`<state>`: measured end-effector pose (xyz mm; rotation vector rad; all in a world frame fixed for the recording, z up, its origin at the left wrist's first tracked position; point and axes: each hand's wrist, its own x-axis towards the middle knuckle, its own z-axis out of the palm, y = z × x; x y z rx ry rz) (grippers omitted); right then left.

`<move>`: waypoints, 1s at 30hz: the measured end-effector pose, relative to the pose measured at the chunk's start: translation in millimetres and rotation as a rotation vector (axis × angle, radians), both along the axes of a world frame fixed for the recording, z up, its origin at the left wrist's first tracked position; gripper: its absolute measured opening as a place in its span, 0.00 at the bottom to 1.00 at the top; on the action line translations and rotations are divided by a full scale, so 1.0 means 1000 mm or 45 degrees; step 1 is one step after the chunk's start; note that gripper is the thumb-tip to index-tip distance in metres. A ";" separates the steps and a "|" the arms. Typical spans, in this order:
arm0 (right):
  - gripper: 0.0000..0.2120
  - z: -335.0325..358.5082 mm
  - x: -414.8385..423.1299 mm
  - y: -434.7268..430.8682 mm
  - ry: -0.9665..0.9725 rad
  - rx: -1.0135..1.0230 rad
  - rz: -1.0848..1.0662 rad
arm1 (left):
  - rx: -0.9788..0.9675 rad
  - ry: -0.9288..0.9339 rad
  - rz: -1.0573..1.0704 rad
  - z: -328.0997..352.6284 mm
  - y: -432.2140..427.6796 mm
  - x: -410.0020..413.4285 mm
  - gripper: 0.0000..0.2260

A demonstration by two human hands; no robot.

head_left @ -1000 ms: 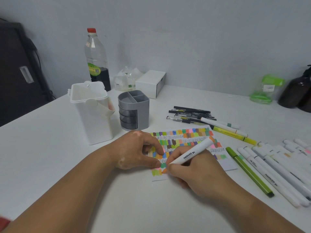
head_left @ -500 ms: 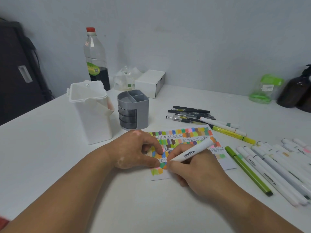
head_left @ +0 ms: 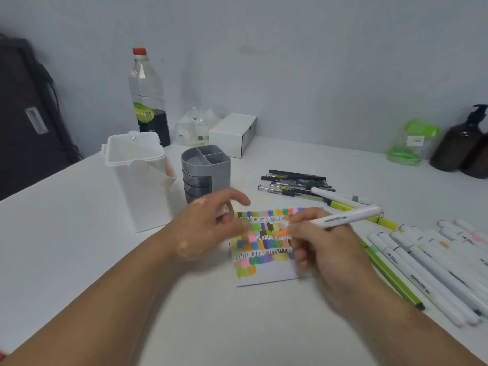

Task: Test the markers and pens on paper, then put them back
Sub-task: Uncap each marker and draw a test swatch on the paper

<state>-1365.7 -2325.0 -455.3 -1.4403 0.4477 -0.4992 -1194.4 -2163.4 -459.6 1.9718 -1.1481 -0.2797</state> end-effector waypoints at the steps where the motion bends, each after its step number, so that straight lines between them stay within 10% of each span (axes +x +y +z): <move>1: 0.04 0.003 -0.001 -0.005 -0.062 0.063 -0.043 | -0.100 0.103 0.035 0.001 -0.001 0.001 0.09; 6: 0.03 0.009 -0.003 -0.017 -0.155 0.073 -0.081 | -0.375 0.524 -0.034 -0.001 -0.011 -0.008 0.12; 15: 0.13 0.012 -0.004 -0.018 -0.241 0.186 -0.057 | -0.275 0.471 -0.162 0.001 -0.010 -0.015 0.05; 30: 0.03 0.006 -0.004 -0.011 -0.180 -0.040 0.102 | -0.199 0.335 -0.192 0.005 -0.013 -0.030 0.08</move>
